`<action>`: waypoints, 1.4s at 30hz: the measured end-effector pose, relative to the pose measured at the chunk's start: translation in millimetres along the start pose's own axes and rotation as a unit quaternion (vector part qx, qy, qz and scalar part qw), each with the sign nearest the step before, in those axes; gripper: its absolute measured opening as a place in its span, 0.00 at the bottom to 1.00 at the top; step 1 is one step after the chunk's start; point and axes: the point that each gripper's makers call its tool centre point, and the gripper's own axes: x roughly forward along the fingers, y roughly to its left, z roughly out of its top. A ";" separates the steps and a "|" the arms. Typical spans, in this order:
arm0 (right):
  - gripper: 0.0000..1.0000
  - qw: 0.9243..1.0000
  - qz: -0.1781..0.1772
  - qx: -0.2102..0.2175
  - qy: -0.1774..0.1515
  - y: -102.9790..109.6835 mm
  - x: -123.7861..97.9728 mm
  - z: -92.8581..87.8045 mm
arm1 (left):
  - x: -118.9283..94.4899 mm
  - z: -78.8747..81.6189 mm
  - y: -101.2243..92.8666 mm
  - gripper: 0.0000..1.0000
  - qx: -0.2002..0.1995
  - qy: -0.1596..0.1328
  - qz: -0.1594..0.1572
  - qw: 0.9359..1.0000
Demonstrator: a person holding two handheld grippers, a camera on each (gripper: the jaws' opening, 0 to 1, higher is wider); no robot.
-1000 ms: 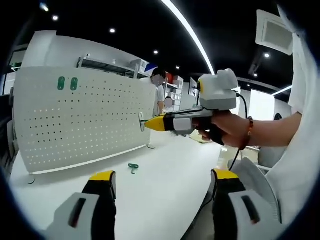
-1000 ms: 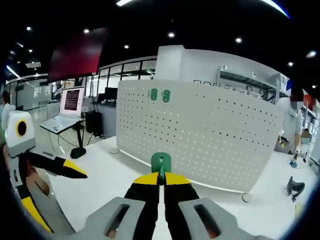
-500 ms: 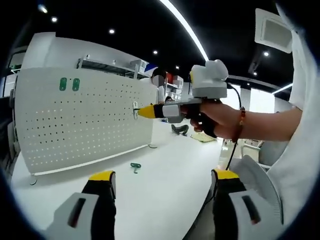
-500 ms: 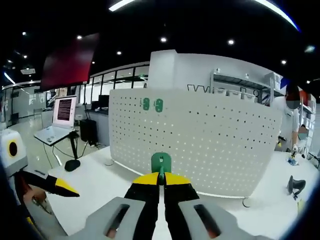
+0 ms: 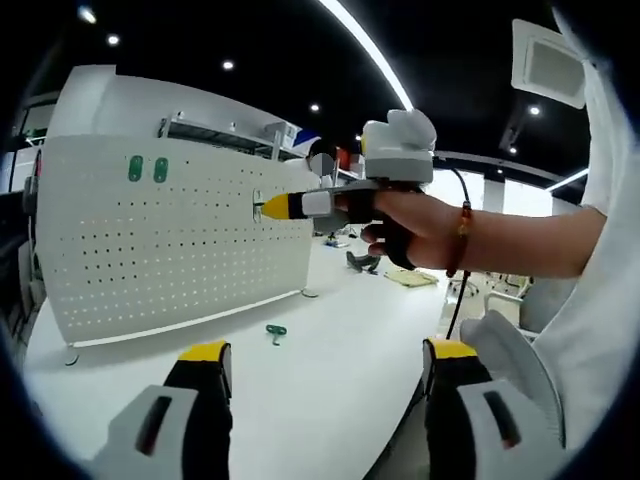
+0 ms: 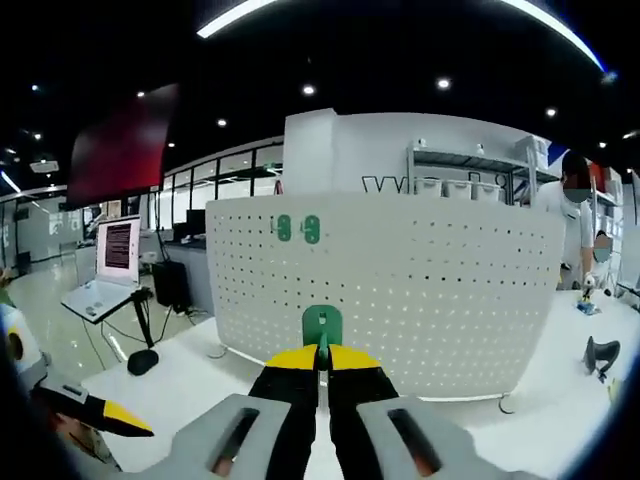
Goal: Insert the hook assembly into the mounting plate slot until the hook locks in place.
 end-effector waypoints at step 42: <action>0.01 0.996 -0.037 0.067 -0.040 -4.5 69.3 38.4 | -25.4 -12.0 26.3 0.80 -0.017 0.006 0.040 0.999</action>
